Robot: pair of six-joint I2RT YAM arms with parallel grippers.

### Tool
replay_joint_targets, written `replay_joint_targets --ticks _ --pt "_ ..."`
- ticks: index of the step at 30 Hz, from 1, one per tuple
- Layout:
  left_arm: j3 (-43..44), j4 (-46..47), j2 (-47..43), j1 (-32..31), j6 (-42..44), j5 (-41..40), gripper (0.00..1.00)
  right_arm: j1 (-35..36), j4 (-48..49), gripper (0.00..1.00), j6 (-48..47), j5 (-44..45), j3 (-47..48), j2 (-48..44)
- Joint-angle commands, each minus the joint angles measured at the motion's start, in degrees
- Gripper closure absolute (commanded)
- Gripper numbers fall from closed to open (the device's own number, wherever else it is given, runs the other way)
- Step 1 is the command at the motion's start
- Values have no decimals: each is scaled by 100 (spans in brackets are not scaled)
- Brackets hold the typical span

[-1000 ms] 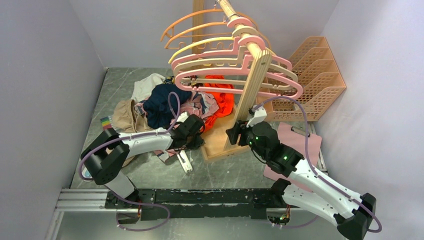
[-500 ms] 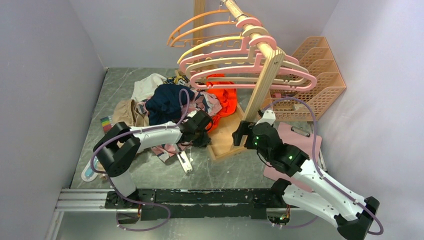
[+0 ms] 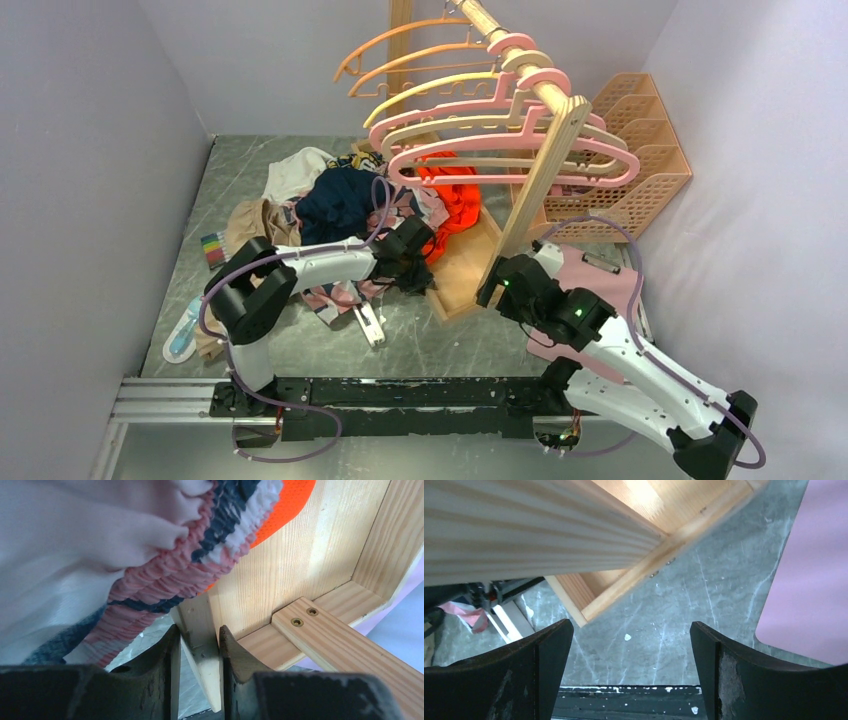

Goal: Place the shorts on the hanger
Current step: Adjust the clothesline at the center of the board.

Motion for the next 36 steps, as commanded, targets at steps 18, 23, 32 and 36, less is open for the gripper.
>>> replay_joint_targets --ticks 18,23,32,36 --pt "-491 1098 279 -63 181 -55 93 -36 1553 9 2521 -99 -1150 1189" --pt "-507 1097 262 -59 274 -69 93 -34 1733 12 2800 56 -1399 1605" --pt "-572 1113 238 -59 352 -28 93 -31 2026 19 2976 261 -1656 2170" --pt "-633 1098 186 -59 356 -36 93 -37 2213 39 2676 283 -1710 2358"
